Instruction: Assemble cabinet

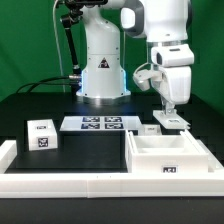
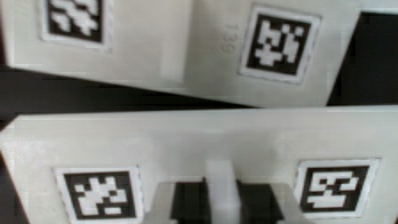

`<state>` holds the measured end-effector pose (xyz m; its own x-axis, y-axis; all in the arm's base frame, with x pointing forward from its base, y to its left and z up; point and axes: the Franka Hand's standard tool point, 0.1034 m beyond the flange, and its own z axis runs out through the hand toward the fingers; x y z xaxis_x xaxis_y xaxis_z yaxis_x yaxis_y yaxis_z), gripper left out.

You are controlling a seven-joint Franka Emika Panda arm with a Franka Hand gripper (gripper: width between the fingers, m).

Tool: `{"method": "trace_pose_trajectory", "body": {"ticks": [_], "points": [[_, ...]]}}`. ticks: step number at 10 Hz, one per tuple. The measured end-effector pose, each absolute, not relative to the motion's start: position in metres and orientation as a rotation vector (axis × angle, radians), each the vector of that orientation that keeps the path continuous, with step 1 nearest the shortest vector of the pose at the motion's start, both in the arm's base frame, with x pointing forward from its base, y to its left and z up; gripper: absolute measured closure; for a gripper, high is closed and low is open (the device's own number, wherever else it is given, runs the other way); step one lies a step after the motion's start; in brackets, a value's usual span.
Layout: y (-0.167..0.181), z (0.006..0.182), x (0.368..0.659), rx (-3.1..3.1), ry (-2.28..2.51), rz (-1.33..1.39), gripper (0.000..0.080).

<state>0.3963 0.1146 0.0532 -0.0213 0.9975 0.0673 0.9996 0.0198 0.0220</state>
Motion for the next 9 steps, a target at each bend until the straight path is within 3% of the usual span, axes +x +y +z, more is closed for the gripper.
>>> {"method": "trace_pose_trajectory", "body": {"ticks": [2,6,9], "points": [[0.094,0.059,0.406,-2.236,-2.177,-0.094,0.0731],[0.096,0.057,0.404,-2.232,-2.173,-0.09,0.0731],[0.102,0.058,0.441,-2.248,-2.15,-0.114,0.0731]]}}
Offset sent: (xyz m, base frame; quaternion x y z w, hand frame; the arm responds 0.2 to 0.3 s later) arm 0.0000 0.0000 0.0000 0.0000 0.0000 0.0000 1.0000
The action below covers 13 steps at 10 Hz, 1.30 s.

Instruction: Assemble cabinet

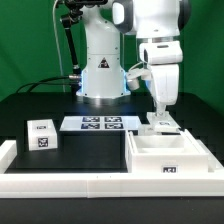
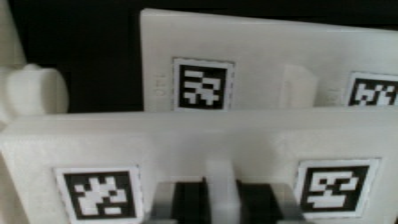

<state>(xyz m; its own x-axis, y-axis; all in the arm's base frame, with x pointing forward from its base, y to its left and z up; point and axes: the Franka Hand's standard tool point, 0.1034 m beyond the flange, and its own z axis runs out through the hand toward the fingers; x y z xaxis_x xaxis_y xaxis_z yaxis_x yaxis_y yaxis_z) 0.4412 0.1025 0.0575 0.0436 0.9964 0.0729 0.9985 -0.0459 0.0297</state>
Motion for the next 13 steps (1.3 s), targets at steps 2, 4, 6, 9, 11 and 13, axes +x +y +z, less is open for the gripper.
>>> {"method": "trace_pose_trajectory", "body": {"ticks": [2,4,6,9,11,13], "points": [[0.102,0.054,0.444,-2.25,-2.14,-0.114,0.0731],[0.102,0.054,0.444,-2.25,-2.139,-0.113,0.0731],[0.099,0.056,0.448,-2.259,-2.137,-0.123,0.0731],[0.099,0.064,0.464,-2.267,-2.135,-0.109,0.0731],[0.099,0.065,0.467,-2.269,-2.132,-0.107,0.0731],[0.098,0.064,0.469,-2.27,-2.128,-0.107,0.0731]]}}
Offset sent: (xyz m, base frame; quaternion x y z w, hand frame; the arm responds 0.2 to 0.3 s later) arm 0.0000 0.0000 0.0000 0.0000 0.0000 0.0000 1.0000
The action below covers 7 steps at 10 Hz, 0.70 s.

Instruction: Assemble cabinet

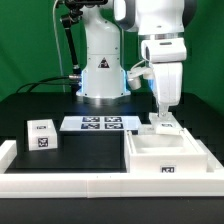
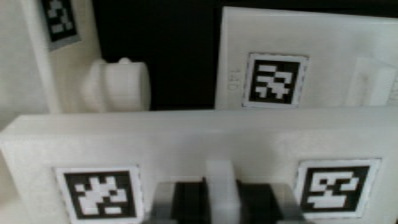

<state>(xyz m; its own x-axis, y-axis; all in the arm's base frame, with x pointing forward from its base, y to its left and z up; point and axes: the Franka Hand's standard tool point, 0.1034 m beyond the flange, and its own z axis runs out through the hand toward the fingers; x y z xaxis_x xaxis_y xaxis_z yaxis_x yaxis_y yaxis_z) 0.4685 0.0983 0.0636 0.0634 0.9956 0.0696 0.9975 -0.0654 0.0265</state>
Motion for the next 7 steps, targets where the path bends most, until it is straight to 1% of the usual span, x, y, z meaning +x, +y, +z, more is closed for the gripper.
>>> {"method": "trace_pose_trajectory", "body": {"ticks": [5,7], "points": [[0.098,0.061,0.468,-2.268,-2.123,-0.103,0.0731],[0.101,0.059,0.483,-2.27,-2.115,-0.116,0.0731]]}}
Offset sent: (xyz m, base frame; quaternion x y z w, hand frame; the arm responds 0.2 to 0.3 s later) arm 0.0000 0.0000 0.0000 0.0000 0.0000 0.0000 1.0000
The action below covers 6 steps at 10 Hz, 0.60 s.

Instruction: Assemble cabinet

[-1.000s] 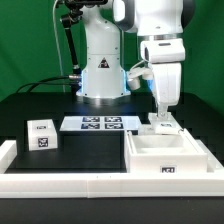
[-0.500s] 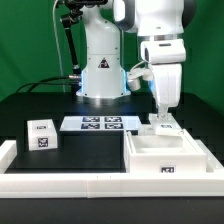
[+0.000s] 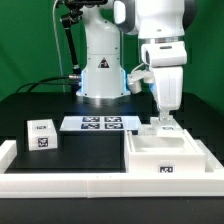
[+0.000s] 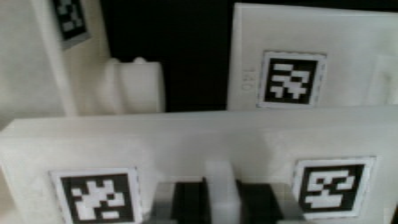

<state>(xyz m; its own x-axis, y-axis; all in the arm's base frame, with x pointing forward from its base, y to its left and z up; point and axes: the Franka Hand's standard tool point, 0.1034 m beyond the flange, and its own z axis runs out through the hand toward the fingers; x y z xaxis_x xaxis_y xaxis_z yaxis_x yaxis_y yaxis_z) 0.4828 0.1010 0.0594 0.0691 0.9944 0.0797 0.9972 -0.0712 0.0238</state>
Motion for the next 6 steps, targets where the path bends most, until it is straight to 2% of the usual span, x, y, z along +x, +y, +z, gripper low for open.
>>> {"method": "trace_pose_trajectory", "body": {"ticks": [4,6], "points": [[0.103,0.061,0.511,-2.26,-2.121,-0.131,0.0731],[0.101,0.061,0.516,-2.212,-2.175,-0.14,0.0731]]}}
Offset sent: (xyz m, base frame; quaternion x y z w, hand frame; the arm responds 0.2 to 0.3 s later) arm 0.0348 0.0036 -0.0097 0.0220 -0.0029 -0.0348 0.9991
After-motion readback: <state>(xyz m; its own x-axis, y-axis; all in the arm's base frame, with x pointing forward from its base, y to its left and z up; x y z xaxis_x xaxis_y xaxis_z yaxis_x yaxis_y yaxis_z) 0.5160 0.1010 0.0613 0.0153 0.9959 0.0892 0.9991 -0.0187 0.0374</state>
